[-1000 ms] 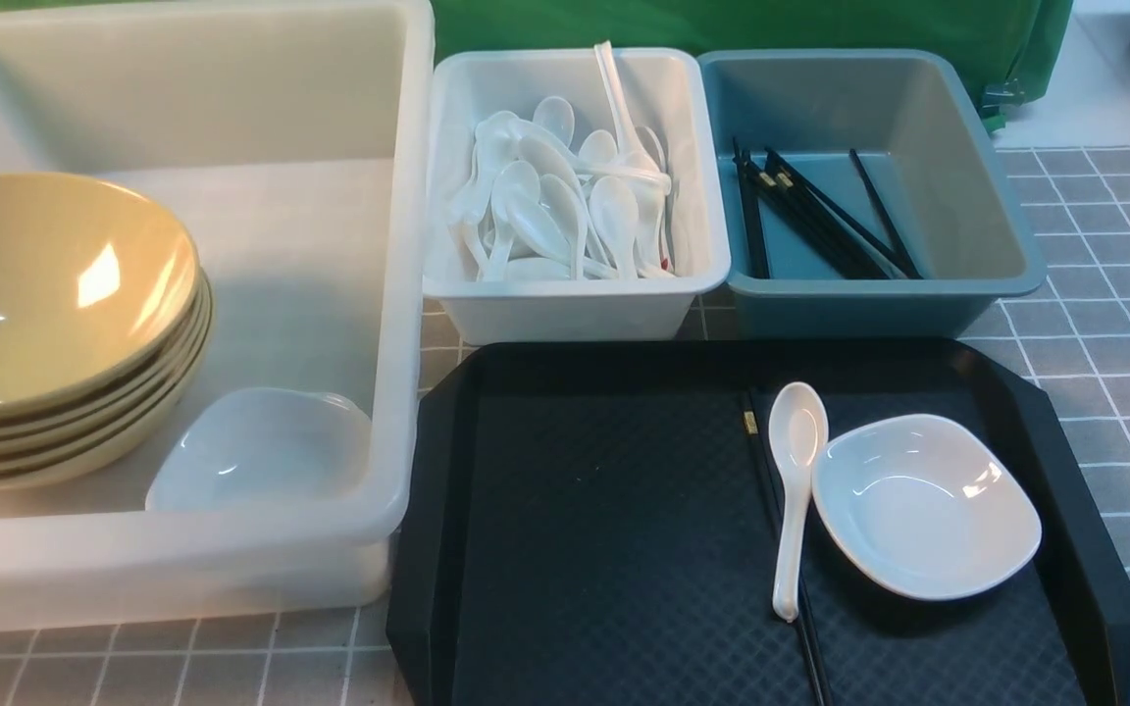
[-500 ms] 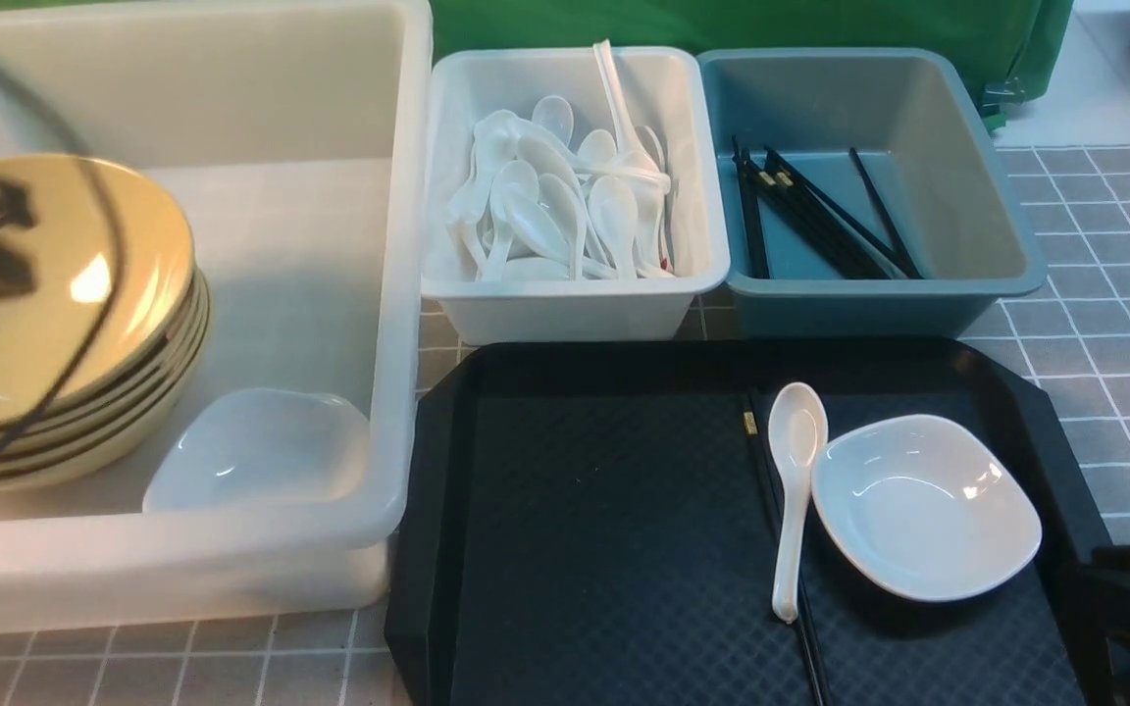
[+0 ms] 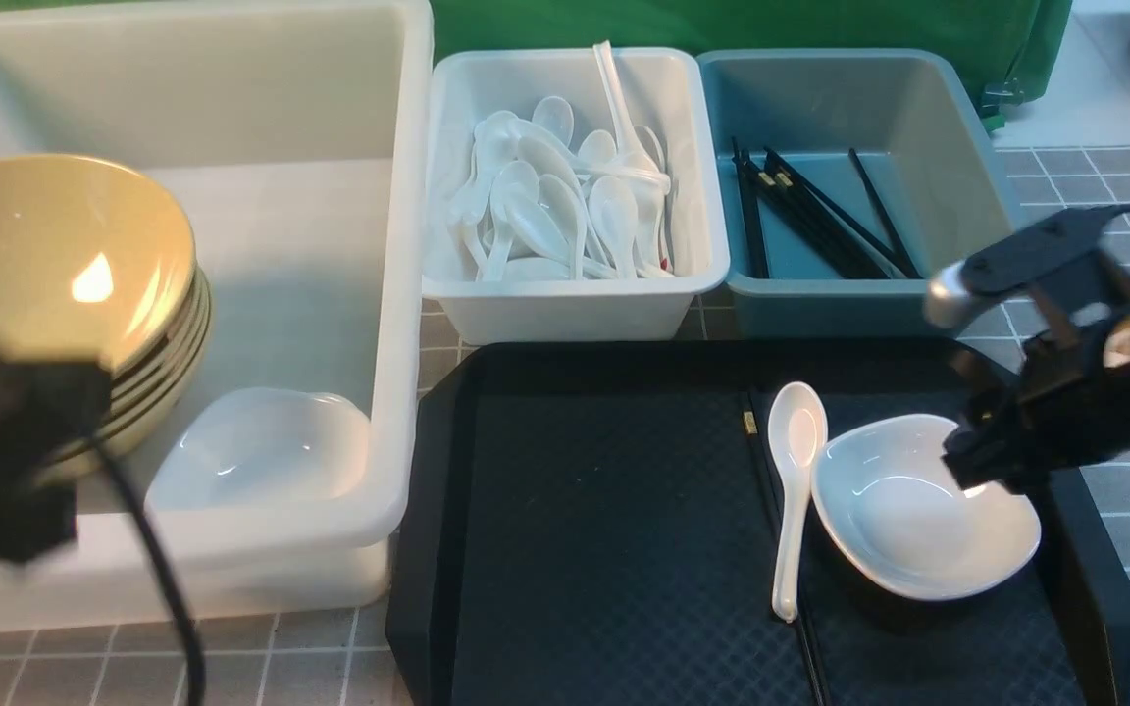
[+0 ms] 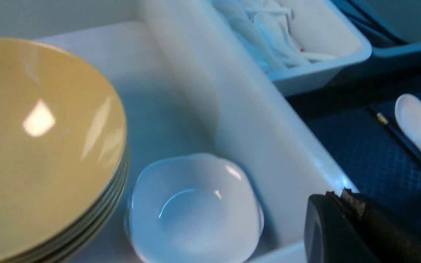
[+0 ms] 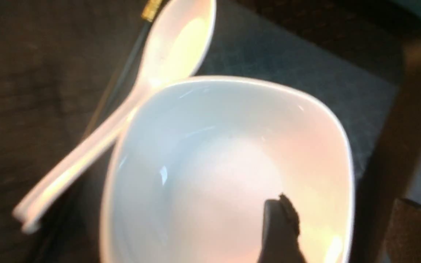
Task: On grey table put chopsticks spoon bowls plates into blue grey white boxes.
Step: 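Reach for and grasp the small white dish on the black tray, then place the white bowl into the white bin on top of the stacked bowls with the right gripper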
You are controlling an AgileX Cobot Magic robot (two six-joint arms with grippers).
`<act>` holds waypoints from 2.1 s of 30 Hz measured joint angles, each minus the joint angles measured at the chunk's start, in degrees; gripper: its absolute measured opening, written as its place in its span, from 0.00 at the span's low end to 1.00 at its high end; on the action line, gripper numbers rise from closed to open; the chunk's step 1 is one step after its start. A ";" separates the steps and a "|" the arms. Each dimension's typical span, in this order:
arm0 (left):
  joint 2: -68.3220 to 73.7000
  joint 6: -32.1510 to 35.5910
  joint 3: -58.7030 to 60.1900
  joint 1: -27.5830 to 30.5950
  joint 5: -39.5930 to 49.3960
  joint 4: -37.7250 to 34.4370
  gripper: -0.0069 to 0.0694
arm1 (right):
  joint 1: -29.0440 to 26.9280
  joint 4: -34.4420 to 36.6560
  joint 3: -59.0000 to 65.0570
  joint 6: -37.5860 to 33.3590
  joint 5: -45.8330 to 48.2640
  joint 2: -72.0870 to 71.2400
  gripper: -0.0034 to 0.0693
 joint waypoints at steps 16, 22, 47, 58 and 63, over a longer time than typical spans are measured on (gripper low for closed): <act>-26.91 0.19 18.45 0.00 -5.97 6.03 0.08 | 0.00 -1.95 -4.45 2.60 1.33 10.48 0.37; -27.85 0.21 18.59 0.00 -7.61 6.86 0.08 | -0.08 -3.44 -8.10 2.73 4.66 9.16 0.53; -27.89 0.21 18.59 0.00 -7.37 8.14 0.08 | -2.82 1.55 -13.57 0.40 11.24 13.51 0.28; -27.89 0.21 18.59 0.00 -7.37 8.63 0.08 | 0.46 22.42 -31.38 -9.89 16.26 3.43 0.14; -27.89 0.21 18.59 0.00 -7.43 8.63 0.08 | 11.17 37.50 -34.63 -18.12 9.38 6.83 0.14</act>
